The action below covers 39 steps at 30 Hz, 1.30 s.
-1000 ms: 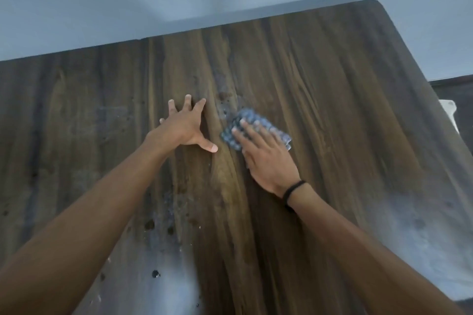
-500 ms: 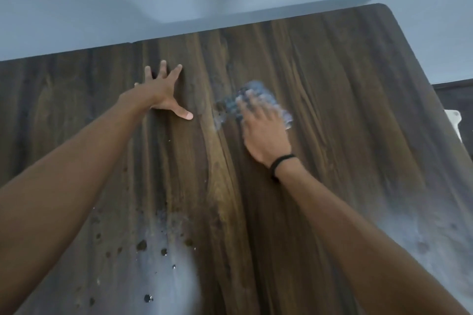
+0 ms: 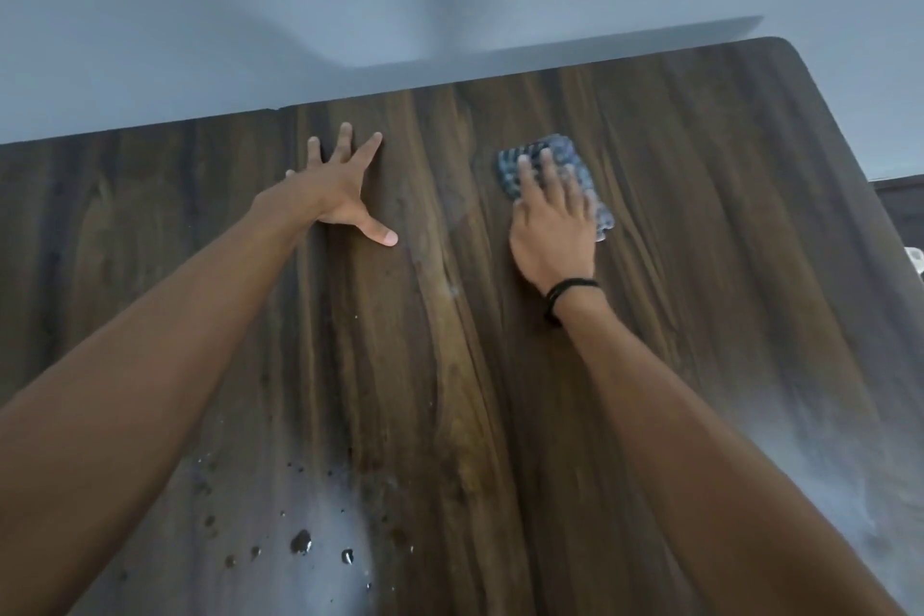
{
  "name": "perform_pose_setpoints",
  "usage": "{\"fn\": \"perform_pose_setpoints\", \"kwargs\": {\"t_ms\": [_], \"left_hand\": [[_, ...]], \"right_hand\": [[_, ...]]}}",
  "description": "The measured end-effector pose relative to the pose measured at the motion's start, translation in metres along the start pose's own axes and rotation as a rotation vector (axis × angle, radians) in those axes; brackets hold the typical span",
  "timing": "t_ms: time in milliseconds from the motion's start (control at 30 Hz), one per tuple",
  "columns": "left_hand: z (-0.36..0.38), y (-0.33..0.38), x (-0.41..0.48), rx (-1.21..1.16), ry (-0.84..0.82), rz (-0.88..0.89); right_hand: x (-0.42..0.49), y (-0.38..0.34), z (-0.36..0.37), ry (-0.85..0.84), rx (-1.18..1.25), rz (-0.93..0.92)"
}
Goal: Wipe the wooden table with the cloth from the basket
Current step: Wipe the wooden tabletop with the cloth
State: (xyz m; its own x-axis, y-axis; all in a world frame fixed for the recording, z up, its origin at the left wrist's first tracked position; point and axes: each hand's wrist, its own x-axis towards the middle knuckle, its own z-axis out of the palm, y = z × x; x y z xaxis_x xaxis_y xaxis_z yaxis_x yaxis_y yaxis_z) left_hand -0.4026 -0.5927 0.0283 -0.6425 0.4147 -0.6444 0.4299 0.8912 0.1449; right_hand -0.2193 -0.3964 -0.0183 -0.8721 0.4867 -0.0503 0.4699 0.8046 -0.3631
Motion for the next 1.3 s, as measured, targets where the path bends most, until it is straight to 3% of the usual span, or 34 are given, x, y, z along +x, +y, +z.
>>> {"fn": "perform_pose_setpoints", "kwargs": {"t_ms": [100, 133, 233, 367, 500, 600, 633, 733, 767, 867, 1000, 1100, 1133, 1233, 1300], "left_hand": [[0.003, -0.004, 0.004, 0.021, -0.002, 0.01], [0.003, -0.006, 0.005, 0.023, -0.003, 0.012], [0.001, -0.006, 0.006, 0.013, -0.005, 0.017], [0.002, -0.005, 0.006, 0.025, 0.007, 0.021], [-0.001, -0.004, 0.006, 0.015, -0.001, 0.031], [0.001, -0.004, 0.006, 0.029, 0.007, 0.029], [0.001, -0.005, 0.006, 0.034, 0.008, 0.025], [-0.001, -0.003, 0.006, 0.026, -0.002, 0.026], [-0.001, -0.003, 0.007, 0.022, -0.004, 0.025], [0.0, -0.006, 0.008, 0.038, 0.001, 0.012], [-0.001, -0.004, 0.007, 0.042, -0.012, 0.004], [0.0, -0.003, 0.007, 0.052, -0.005, 0.009], [-0.001, -0.004, 0.007, 0.053, -0.004, 0.008], [-0.001, -0.002, 0.008, 0.052, -0.012, 0.004], [-0.001, -0.001, 0.008, 0.054, -0.013, 0.003]], "right_hand": [[-0.01, -0.007, 0.011, -0.082, -0.064, -0.386], [0.007, 0.001, 0.007, -0.047, -0.086, -0.371], [0.047, 0.001, -0.006, -0.025, -0.003, 0.012], [0.036, -0.004, 0.003, -0.15, -0.09, -0.423], [0.067, -0.002, -0.008, -0.049, -0.022, -0.037], [0.062, -0.006, -0.004, -0.138, -0.056, -0.309], [0.072, 0.0, -0.008, -0.138, -0.056, -0.303], [0.102, 0.002, -0.016, -0.049, -0.007, 0.046], [0.102, -0.008, -0.012, -0.049, -0.018, 0.023], [0.096, -0.018, -0.005, -0.135, -0.044, -0.27], [0.126, -0.016, -0.014, -0.062, -0.021, 0.025], [0.125, -0.02, -0.012, -0.195, -0.072, -0.258], [0.129, -0.015, -0.016, -0.201, -0.064, -0.27], [0.14, -0.008, -0.022, -0.109, -0.043, -0.013], [0.127, -0.019, -0.012, -0.168, -0.09, -0.188]]}}
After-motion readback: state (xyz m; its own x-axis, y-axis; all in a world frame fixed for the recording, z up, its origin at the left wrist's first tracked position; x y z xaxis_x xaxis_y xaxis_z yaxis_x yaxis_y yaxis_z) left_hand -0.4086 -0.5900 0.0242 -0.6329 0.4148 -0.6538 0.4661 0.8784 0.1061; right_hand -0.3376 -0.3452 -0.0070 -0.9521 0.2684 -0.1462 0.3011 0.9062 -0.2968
